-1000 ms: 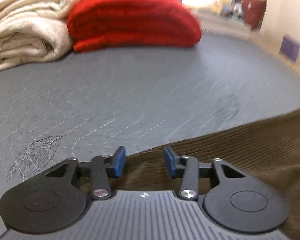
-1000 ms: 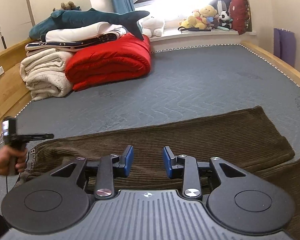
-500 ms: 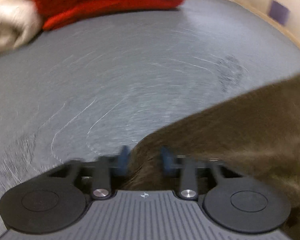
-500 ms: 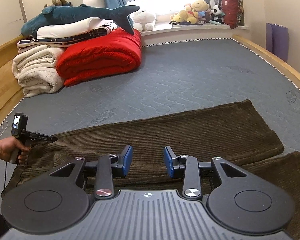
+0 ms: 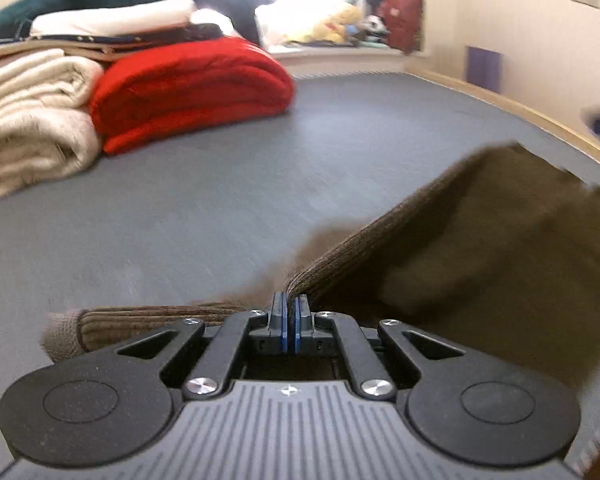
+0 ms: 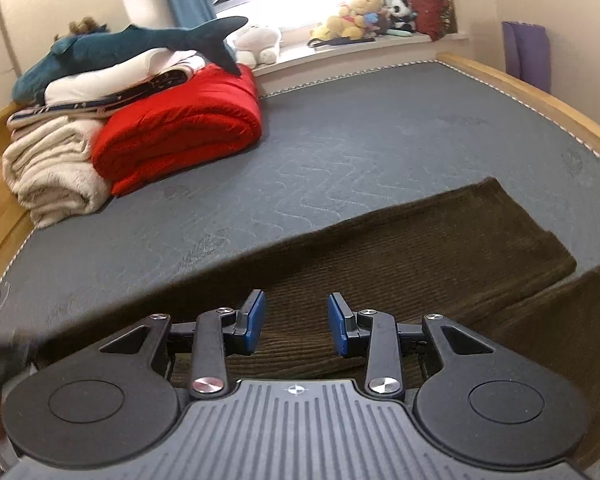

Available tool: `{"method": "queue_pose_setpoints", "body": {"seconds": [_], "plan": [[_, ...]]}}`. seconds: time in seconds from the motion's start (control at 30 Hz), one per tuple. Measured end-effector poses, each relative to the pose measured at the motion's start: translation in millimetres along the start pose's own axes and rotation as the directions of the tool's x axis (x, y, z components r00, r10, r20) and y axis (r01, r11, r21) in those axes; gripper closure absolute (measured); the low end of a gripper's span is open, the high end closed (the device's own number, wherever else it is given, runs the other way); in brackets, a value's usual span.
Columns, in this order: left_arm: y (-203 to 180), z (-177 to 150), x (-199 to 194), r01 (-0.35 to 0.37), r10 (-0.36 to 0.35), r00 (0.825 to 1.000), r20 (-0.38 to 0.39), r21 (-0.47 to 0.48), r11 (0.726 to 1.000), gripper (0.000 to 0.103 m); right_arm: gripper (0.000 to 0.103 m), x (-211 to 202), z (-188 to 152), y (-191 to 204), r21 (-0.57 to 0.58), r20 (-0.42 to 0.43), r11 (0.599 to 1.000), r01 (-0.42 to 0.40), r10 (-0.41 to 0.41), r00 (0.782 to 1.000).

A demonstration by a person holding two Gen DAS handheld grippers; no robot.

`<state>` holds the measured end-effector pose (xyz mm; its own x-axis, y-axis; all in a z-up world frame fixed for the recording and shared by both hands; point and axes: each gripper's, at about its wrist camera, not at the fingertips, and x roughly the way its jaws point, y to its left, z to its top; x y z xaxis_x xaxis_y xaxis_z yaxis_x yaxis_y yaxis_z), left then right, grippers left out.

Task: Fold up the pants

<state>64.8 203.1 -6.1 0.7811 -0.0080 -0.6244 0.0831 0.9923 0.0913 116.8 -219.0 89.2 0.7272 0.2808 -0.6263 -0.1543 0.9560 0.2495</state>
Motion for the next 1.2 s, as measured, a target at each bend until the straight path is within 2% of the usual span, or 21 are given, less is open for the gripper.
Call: {"method": "queue_pose_setpoints", "body": {"seconds": [0.03, 0.1, 0.13, 0.17, 0.2, 0.23, 0.27, 0.3, 0.43, 0.53, 0.63, 0.73, 0.87, 1.03, 1.1, 1.2], "plan": [[-11, -18, -8, 0.012, -0.012, 1.000, -0.009, -0.008, 1.000, 0.100, 0.070, -1, -2, 2, 0.007, 0.010, 1.000, 0.005, -0.005, 1.000], [-27, -49, -11, 0.029, -0.033, 0.999, -0.042, -0.093, 0.995, 0.100, 0.072, -3, -6, 6, 0.012, 0.024, 0.999, 0.030, -0.030, 0.999], [-33, -56, -9, 0.014, -0.023, 0.997, -0.079, -0.108, 0.994, 0.099, 0.071, -4, -9, 6, 0.017, 0.022, 0.999, 0.040, -0.040, 0.999], [-40, -54, -10, -0.013, 0.005, 0.997, -0.083, -0.103, 0.995, 0.096, 0.071, -3, -11, 6, 0.022, 0.016, 0.999, 0.047, -0.048, 0.999], [-40, -50, -13, -0.021, 0.012, 0.998, -0.059, -0.147, 0.989, 0.092, 0.071, -2, -13, 6, 0.028, 0.006, 0.998, 0.058, -0.058, 0.998], [-37, -49, -19, 0.002, -0.011, 0.999, -0.037, -0.221, 0.975, 0.081, 0.071, -2, -15, 5, 0.036, -0.001, 0.997, 0.069, -0.069, 0.998], [-30, -50, -22, 0.051, -0.063, 0.998, -0.028, -0.308, 0.950, 0.072, 0.071, -1, -17, 3, 0.046, -0.007, 0.996, 0.078, -0.078, 0.997], [-26, -52, -23, 0.079, -0.095, 0.995, -0.026, -0.363, 0.929, 0.069, 0.071, -1, -18, 0, 0.062, -0.013, 0.995, 0.083, -0.082, 0.997], [-10, -66, -21, 0.097, -0.146, 0.987, -0.069, -0.469, 0.878, 0.067, 0.071, -5, -22, -13, 0.150, -0.035, 0.986, 0.077, -0.073, 0.997], [16, -70, -15, 0.112, -0.160, 0.987, -0.029, -0.589, 0.800, 0.037, 0.071, -8, -27, -23, 0.189, -0.051, 0.980, 0.057, -0.048, 0.998], [35, -79, 1, 0.081, -0.155, 0.987, -0.048, -0.685, 0.724, 0.035, 0.071, -12, -29, -25, 0.164, -0.049, 0.984, 0.069, -0.062, 0.997], [46, -85, 13, 0.048, -0.151, 0.986, -0.076, -0.733, 0.679, 0.035, 0.071, -15, -31, -26, 0.130, -0.042, 0.988, 0.087, -0.082, 0.996], [54, -86, 27, 0.038, -0.155, 0.984, -0.084, -0.756, 0.653, 0.035, 0.071, -19, -32, -33, 0.119, -0.039, 0.989, 0.090, -0.086, 0.996], [55, -85, 29, 0.056, -0.158, 0.985, -0.068, -0.742, 0.668, 0.037, 0.071, -18, -34, -39, 0.108, -0.051, 0.988, 0.112, -0.107, 0.993], [54, -84, 34, 0.054, -0.151, 0.986, -0.065, -0.739, 0.671, 0.041, 0.071, -17, -34, -40, 0.102, -0.053, 0.988, 0.117, -0.112, 0.992], [54, -83, 38, 0.044, -0.139, 0.988, -0.069, -0.737, 0.674, 0.059, 0.071, -16, -34, -38, 0.100, -0.052, 0.988, 0.117, -0.112, 0.992]]}}
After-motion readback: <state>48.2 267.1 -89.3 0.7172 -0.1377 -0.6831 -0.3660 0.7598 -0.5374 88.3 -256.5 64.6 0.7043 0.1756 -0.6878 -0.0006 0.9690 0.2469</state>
